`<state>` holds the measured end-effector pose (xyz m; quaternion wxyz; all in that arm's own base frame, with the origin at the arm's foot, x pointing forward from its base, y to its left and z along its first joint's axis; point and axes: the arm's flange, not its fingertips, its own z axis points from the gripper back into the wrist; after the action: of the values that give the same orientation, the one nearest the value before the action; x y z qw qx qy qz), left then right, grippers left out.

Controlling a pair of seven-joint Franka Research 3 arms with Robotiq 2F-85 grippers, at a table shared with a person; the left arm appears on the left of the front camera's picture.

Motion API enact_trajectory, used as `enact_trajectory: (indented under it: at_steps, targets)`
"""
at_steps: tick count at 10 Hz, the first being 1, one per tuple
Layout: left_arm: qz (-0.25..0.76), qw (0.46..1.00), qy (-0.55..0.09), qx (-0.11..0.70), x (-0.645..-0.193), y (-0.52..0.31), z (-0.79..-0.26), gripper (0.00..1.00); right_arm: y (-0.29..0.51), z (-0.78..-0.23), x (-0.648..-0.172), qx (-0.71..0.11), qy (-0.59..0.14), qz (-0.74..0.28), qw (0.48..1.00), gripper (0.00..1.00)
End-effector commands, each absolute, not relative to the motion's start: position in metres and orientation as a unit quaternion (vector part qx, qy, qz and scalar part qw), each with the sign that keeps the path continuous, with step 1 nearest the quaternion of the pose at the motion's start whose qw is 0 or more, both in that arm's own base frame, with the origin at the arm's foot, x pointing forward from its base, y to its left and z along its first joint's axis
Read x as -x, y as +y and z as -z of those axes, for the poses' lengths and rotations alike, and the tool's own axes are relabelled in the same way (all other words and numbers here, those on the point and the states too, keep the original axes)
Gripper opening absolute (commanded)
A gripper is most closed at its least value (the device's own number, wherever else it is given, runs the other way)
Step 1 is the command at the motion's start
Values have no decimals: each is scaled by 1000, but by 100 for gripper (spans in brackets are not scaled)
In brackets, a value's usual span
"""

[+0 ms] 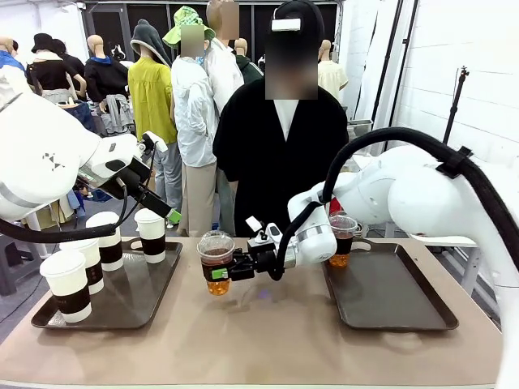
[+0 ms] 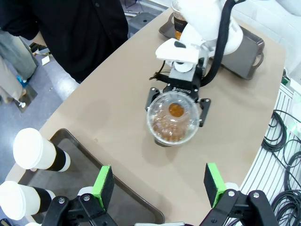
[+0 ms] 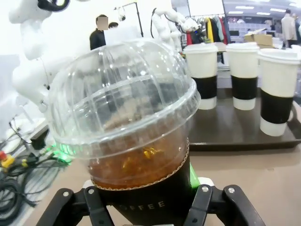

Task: Distribute the coffee onto the tray.
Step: Pick up another iced Americano from the middle of the table and place it on the right Handle tray.

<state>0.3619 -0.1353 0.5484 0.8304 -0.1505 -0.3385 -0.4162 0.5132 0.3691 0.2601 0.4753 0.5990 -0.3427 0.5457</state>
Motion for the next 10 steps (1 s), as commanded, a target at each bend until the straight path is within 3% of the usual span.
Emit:
enact_trajectory:
  at_steps: [1, 6, 10]
  targets:
    - [414, 832, -337, 152, -363, -134, -549, 100, 344, -303, -481, -616, -321, -537, 479, 64]
    - [414, 832, -337, 152, -363, -134, -549, 100, 264, -340, -428, -586, -323, -535, 516, 64]
    - [414, 832, -337, 152, -363, -134, -549, 100, 191, -345, -411, -556, -376, -498, 550, 64]
